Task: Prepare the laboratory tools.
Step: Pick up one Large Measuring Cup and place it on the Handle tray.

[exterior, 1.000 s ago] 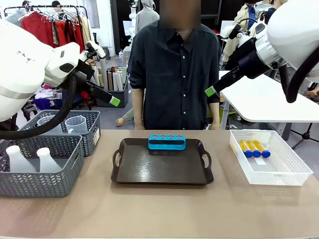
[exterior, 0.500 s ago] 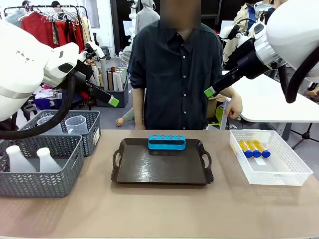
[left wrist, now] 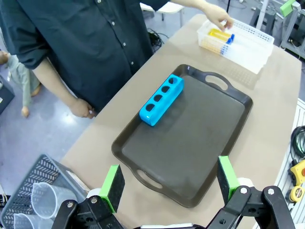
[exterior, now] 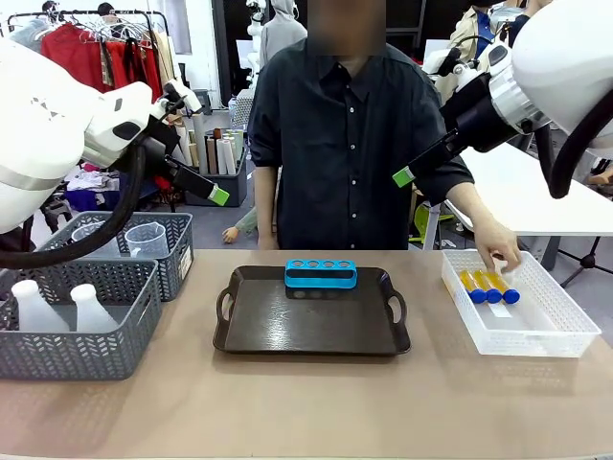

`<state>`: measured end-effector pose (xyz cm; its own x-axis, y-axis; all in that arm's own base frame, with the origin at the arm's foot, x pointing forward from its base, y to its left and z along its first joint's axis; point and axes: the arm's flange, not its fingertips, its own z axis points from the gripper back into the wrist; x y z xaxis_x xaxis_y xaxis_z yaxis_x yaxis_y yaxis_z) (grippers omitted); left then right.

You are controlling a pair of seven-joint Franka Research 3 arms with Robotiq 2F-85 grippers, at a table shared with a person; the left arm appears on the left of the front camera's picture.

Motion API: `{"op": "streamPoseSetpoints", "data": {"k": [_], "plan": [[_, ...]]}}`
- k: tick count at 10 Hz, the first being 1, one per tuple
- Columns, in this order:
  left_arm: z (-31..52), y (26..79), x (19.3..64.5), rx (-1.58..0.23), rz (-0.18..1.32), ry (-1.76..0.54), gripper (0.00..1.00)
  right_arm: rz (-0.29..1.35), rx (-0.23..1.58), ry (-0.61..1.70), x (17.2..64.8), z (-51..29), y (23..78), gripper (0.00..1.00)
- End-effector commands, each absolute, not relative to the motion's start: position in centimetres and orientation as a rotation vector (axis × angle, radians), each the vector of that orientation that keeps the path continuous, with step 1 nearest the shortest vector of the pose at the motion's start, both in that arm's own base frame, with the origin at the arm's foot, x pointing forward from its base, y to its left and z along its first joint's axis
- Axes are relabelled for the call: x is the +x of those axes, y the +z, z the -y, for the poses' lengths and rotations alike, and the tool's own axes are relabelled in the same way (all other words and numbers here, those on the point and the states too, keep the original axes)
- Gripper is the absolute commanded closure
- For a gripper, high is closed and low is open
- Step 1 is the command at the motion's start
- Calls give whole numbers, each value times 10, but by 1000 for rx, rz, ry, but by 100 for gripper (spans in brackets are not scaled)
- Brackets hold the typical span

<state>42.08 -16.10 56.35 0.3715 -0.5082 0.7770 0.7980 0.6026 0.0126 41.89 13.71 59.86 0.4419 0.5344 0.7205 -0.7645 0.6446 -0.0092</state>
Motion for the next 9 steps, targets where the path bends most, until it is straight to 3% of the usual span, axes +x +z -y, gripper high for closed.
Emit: {"op": "streamPoseSetpoints", "data": {"k": [1,4,9], "plan": [[161,563,421,-400,830,-866,0,755,344,829,419,-136,599,0],[132,608,437,-293,587,-681,0,755,344,829,419,-136,599,0],[35,612,501,69,469,-412,0,755,344,829,419,-136,599,0]]}}
